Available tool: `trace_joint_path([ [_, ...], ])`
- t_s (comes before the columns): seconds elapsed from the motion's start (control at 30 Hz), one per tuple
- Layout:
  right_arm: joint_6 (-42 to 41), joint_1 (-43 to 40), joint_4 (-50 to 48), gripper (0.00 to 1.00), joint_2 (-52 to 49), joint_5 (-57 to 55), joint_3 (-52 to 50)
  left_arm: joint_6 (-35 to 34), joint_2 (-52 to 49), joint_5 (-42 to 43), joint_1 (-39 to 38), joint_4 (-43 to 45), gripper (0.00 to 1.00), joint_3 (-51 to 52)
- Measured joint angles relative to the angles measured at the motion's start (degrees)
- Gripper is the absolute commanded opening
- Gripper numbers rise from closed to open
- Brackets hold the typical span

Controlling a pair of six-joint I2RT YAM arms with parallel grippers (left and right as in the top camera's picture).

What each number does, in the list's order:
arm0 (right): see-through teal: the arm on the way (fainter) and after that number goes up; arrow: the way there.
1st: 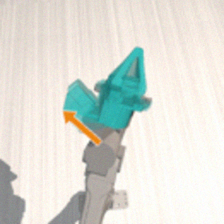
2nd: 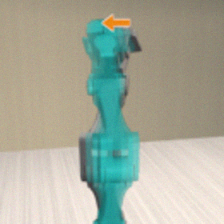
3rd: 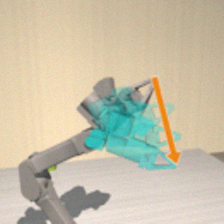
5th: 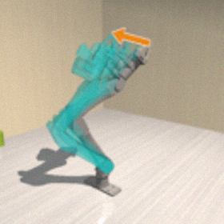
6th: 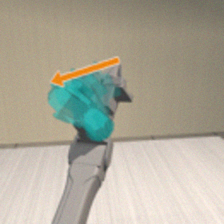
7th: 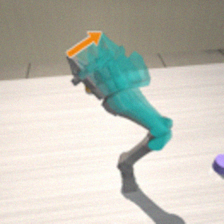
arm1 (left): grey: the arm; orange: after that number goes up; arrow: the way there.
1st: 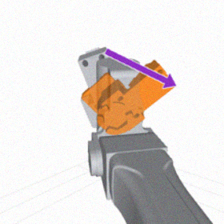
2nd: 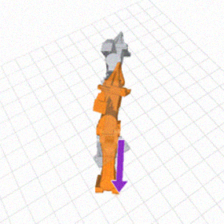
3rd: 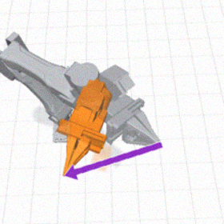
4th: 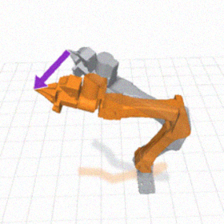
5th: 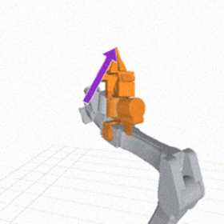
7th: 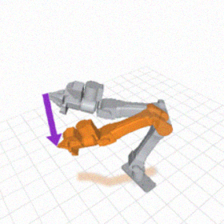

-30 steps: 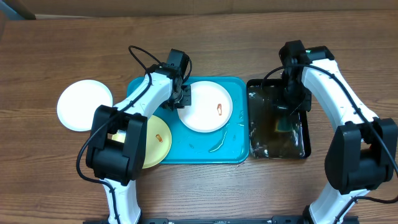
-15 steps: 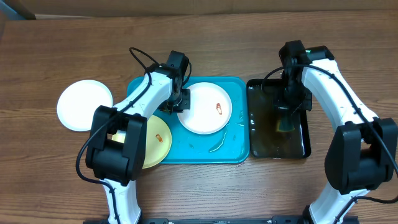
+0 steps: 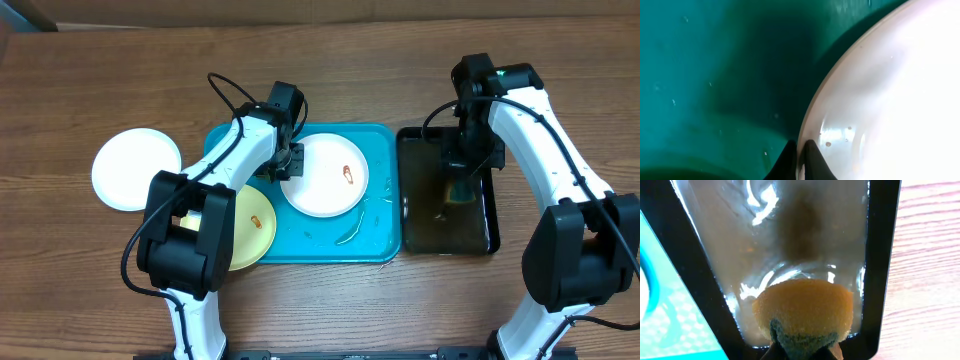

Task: Clean dirty plates on tray and stack at the side
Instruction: 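Dip and lift the sponge in the basin water with the right gripper, then scrub the pink plate with the sponge in the right gripper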

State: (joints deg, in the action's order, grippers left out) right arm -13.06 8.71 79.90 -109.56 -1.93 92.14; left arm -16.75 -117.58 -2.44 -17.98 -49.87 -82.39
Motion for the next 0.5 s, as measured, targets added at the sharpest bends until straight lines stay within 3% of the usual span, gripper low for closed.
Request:
trace_joint_path([
  [0.5, 2.58, 2.69, -5.05, 0.04, 0.0, -0.35, 6.01, 6.47, 0.0, 10.32, 0.07, -1.84, 0.04, 0.07],
])
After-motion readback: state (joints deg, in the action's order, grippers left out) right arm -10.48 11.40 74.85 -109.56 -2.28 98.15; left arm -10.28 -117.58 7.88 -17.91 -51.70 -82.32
